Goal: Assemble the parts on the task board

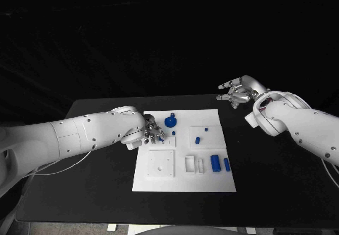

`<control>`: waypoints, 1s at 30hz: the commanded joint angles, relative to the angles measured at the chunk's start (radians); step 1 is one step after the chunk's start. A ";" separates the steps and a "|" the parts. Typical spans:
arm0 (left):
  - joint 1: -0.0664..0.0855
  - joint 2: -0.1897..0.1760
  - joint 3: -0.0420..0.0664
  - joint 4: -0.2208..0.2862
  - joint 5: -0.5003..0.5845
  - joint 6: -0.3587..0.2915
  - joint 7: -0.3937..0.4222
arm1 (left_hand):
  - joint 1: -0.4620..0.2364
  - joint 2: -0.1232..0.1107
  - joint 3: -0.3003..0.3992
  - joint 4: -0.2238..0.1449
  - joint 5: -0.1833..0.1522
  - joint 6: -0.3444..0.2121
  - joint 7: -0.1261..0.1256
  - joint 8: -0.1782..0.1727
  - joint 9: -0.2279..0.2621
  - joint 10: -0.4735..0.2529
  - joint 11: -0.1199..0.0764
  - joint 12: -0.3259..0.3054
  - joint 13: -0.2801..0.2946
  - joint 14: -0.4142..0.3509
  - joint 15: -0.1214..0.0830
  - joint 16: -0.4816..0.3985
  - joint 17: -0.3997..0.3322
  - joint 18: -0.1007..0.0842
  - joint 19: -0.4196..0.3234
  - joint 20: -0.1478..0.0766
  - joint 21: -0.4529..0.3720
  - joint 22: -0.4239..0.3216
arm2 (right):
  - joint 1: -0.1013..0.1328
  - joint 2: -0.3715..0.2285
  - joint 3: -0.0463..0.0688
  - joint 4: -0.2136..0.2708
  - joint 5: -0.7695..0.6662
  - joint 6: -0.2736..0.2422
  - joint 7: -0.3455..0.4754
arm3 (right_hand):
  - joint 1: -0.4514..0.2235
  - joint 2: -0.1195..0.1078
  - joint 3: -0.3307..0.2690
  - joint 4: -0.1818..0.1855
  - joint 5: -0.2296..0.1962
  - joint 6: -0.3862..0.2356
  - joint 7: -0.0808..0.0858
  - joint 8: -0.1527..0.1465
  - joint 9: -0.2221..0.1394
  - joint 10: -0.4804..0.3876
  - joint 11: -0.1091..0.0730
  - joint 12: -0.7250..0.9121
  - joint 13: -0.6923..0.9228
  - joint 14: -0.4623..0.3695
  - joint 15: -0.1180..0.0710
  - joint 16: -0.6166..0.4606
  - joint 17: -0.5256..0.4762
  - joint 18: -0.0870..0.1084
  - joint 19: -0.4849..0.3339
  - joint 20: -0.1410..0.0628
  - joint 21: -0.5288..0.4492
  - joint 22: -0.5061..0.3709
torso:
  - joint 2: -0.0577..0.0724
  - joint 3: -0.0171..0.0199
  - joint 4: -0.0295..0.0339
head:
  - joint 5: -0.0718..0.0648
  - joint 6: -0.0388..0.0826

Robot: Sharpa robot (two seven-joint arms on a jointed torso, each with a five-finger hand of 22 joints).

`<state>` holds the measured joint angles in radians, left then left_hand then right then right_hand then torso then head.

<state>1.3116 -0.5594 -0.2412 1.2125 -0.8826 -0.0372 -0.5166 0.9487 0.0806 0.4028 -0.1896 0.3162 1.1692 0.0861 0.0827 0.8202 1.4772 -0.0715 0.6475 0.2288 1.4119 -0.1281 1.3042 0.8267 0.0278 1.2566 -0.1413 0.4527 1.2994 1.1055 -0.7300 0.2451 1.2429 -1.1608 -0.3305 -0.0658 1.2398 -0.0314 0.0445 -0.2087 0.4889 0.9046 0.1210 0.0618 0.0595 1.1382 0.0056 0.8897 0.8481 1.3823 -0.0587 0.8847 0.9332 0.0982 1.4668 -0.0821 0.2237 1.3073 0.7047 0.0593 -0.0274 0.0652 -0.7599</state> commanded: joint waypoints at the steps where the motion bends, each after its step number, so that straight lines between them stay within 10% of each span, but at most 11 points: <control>1: -0.004 0.005 0.000 -0.002 -0.018 0.002 0.006 | 0.022 0.029 -0.004 0.007 -0.015 0.245 -0.149 0.003 0.244 0.039 -0.021 0.004 0.001 0.003 -0.002 0.003 0.001 -0.019 0.007 0.000 -0.006 0.004 | 0.000 0.001 0.001 0.000 0.002 0.012 0.009 | -0.011 -0.002 0.002 -0.006 0.006 0.007 0.000 -0.004 -0.001 -0.007 0.001 -0.002 -0.001 -0.007 -0.002 0.000 0.000 0.013 0.024 0.004 -0.006 0.021 | 0.001 0.0003 -0.0002 | -0.002 -0.001; 30: -0.021 0.010 0.001 0.013 -0.113 -0.034 0.027 | 0.036 0.027 -0.006 0.007 -0.016 0.242 -0.148 0.003 0.246 0.038 -0.020 0.002 -0.001 0.002 -0.002 0.000 -0.006 -0.019 0.016 0.000 -0.026 0.022 | 0.000 0.005 0.001 -0.004 0.003 0.021 0.008 | -0.017 -0.001 0.009 -0.010 0.007 0.005 0.000 -0.004 -0.001 -0.007 0.001 -0.002 -0.001 -0.009 -0.002 -0.001 -0.002 0.013 0.024 0.004 -0.010 0.021 | -0.001 0.0002 0.0025 | -0.011 -0.005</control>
<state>1.2918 -0.5502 -0.2411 1.2210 -0.9565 -0.0531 -0.5069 0.9527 0.0844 0.3956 -0.1829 0.2969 1.1698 0.0855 0.0839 1.0652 1.4794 -0.0693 0.6475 0.2285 1.4148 -0.1246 1.3041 0.8219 0.0227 1.2636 -0.1412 0.4306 1.3073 1.1056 -0.7256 0.2452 1.2392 -1.1598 -0.3220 -0.0658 1.2296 -0.0324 0.0513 -0.2155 0.4929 0.9046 0.1209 0.0618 0.0595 1.1383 0.0056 0.8896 0.8482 1.3824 -0.0587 0.8847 0.9319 0.0979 1.4668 -0.0821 0.2166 1.3073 0.7039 0.0594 -0.0257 0.0545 -0.7648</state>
